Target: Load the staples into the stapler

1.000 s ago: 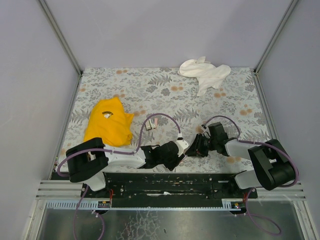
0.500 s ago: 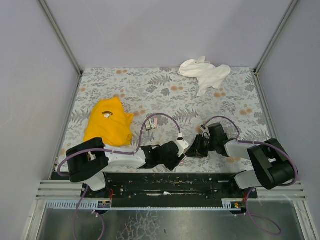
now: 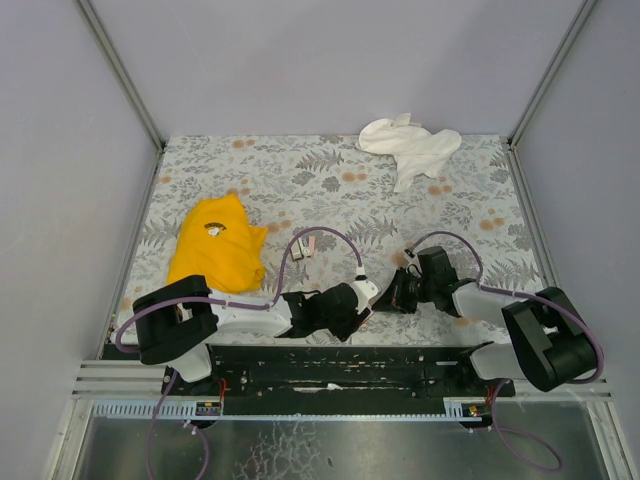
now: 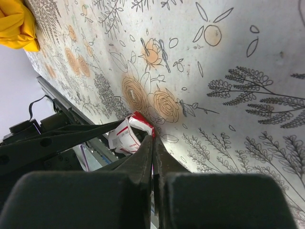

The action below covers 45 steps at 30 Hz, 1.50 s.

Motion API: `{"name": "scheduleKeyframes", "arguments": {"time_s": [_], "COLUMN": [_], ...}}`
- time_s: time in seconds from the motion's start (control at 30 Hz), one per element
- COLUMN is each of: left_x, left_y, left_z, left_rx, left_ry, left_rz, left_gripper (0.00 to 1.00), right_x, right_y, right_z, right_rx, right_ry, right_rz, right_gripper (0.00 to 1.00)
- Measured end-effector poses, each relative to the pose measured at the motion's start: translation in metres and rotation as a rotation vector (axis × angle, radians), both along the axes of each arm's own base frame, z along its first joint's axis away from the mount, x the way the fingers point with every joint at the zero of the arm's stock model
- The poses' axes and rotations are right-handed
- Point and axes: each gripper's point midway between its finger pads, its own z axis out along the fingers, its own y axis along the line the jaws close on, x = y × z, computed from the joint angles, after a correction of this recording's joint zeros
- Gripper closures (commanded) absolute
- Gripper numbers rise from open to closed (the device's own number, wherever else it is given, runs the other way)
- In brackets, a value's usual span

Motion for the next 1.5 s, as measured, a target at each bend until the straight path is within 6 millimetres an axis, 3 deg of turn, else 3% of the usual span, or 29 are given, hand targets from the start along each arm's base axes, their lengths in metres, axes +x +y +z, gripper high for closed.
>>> {"name": "scheduleKeyframes", "arguments": {"time_s": [0.6,0.93,1.27,1.4,1.5], "left_x": [0.001,0.001,0.002,0.002,0.002], "left_y": [0.0,0.001,0.001,0.002,0.007], "left_z": [0.0,0.0,0.0,0.0,0.001], "left_rx": [0.002,0.003,0.007,0.01,0.023], "left_ry": [-0.004,-0.005,-0.011,-0.015,-0.018], "left_rz": [0.003,0.004,0.01,0.011,0.026], "left_gripper": [0.6,0.6,0.57,0.45,0.28], "right_x": [0.014,0.029,0.033,0.033,0.033], "right_y": [-0.024,-0.044,-0.065,-0.069,-0.072], "right_z": [-0.005,0.002,-0.003,-0.004,-0.005], "right_rx": [-0.143,-0.216,-0.29,-0.306,-0.32], "right_ry": [-0.062,-0.106,-0.095,-0.092,-0.085], "right_rz": [-0.08,-0.13,-0.164,-0.171,-0.177], "right_gripper": [1.0,1.0,1.0,1.0,0.89]}}
